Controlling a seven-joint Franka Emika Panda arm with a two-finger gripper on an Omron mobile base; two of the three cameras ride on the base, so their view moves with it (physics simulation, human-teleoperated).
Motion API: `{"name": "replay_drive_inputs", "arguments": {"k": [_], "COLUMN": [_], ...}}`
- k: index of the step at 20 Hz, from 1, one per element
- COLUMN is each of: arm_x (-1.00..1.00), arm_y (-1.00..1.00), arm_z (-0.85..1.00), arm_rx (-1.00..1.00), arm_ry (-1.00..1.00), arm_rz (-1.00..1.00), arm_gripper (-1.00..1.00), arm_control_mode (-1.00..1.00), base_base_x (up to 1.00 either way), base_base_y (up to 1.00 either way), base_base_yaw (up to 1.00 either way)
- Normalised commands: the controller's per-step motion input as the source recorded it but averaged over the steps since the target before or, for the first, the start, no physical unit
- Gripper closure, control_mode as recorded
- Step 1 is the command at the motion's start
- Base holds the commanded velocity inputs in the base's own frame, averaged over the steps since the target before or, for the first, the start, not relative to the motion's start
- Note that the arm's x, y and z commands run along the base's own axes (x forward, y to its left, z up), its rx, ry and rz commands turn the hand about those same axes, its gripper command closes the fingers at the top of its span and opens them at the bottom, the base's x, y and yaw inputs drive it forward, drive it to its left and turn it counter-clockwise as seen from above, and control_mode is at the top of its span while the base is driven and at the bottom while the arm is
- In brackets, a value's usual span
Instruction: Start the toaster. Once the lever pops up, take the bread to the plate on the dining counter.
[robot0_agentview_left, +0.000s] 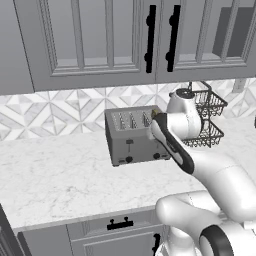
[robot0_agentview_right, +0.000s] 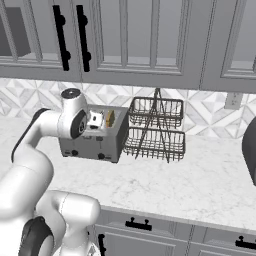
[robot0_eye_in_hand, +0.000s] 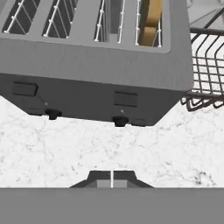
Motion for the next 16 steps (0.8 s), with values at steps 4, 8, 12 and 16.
{"name": "replay_drive_inputs", "arguments": {"k": [4,8,12,16], "arm_x": [0.48,0.57,0.53,0.32], "arm_y": [-0.01,-0.03,-0.06,-0.06], "arm_z": [-0.41,-0.14,-0.02,0.00], "arm_rx": [-0.03,0.00,0.00,0.00], "arm_ry": [-0.05,0.00,0.00,0.00], "arm_rz": [0.00,0.00,0.00,0.00], "arm_gripper": [1.00,1.00,1.00,1.00], "arm_control_mode": [-1.00,-1.00,-1.00,-1.00], "base_base_x": [0.00,0.00,0.00,0.00], "base_base_y": [0.00,0.00,0.00,0.00], "base_base_yaw": [0.00,0.00,0.00,0.00]}}
